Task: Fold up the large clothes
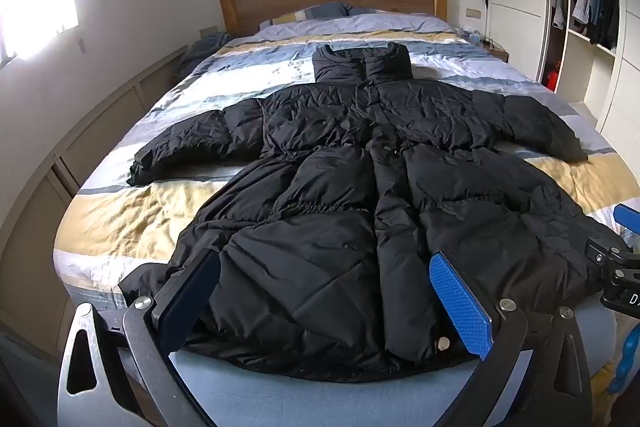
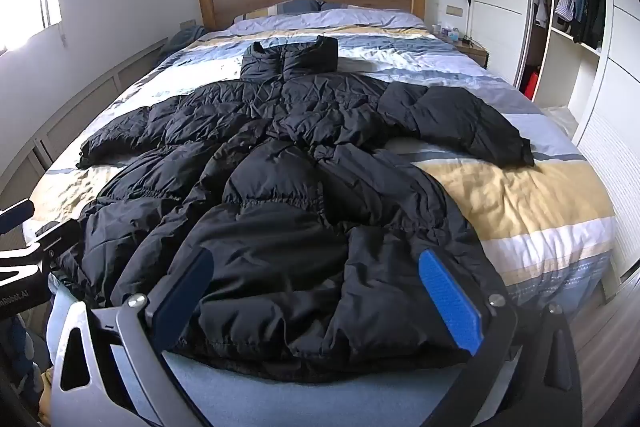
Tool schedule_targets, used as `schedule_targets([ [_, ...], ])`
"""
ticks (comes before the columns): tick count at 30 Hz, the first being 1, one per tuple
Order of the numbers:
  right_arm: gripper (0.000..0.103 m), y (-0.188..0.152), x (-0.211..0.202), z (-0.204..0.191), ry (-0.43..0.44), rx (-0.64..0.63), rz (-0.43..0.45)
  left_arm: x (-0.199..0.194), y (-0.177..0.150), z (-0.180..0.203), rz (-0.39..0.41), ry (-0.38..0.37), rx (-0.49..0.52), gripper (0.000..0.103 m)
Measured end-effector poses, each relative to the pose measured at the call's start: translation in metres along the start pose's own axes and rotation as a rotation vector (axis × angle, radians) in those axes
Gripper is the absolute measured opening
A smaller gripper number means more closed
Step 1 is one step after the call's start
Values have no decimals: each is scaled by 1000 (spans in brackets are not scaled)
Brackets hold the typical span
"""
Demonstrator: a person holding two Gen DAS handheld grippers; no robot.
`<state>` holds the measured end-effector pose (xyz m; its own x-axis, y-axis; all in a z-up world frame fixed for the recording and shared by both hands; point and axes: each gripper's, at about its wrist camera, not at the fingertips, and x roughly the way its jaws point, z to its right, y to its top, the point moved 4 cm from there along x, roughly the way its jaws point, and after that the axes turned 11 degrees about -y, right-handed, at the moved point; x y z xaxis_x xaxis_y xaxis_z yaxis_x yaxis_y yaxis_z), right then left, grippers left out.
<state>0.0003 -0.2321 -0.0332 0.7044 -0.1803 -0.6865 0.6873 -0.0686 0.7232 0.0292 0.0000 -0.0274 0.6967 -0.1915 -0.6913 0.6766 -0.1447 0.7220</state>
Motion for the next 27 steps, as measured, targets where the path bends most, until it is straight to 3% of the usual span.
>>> schedule_targets([
  [27,103,0,4,0,-9,-6,-8,4,-2,4,5,-26,1,103],
])
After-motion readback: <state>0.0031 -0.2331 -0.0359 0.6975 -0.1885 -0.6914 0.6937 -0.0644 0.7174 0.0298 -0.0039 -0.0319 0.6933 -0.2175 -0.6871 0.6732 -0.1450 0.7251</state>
